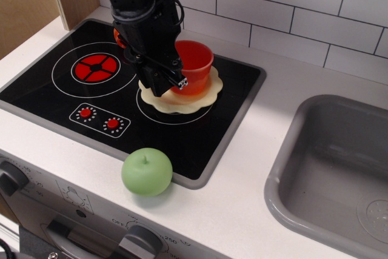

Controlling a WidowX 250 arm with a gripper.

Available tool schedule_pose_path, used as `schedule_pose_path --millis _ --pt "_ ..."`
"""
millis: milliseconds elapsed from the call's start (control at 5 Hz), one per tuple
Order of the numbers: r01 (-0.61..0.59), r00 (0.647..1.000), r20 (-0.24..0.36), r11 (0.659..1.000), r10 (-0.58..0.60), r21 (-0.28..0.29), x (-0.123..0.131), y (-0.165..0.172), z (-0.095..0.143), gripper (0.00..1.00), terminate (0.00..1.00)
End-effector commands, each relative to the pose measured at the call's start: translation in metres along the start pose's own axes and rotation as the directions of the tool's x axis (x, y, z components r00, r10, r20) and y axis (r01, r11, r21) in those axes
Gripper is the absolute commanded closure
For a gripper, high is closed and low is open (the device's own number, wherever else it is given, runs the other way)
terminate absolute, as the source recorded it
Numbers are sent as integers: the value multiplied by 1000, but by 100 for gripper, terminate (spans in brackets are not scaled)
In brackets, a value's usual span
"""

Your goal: Put cup on plate

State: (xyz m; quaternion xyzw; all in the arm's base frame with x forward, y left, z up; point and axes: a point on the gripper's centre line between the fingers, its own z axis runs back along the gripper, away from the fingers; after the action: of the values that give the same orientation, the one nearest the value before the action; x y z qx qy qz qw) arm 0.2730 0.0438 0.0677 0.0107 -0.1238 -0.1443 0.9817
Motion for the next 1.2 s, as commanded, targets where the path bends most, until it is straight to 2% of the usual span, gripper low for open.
schedule_pose_path --millis 0,200,400,600,800,1000 --pt "-33 999 25 999 32 44 6 9 11 0 0" --pt "-83 997 2 996 83 37 6 18 23 0 0" --pt "-143 990 19 989 142 48 6 33 46 0 0" --pt "-170 985 44 982 167 85 1 49 58 0 0" --pt "-202 979 18 977 201 65 0 59 75 0 0" --pt "-202 979 18 977 201 65 0 59 75 0 0"
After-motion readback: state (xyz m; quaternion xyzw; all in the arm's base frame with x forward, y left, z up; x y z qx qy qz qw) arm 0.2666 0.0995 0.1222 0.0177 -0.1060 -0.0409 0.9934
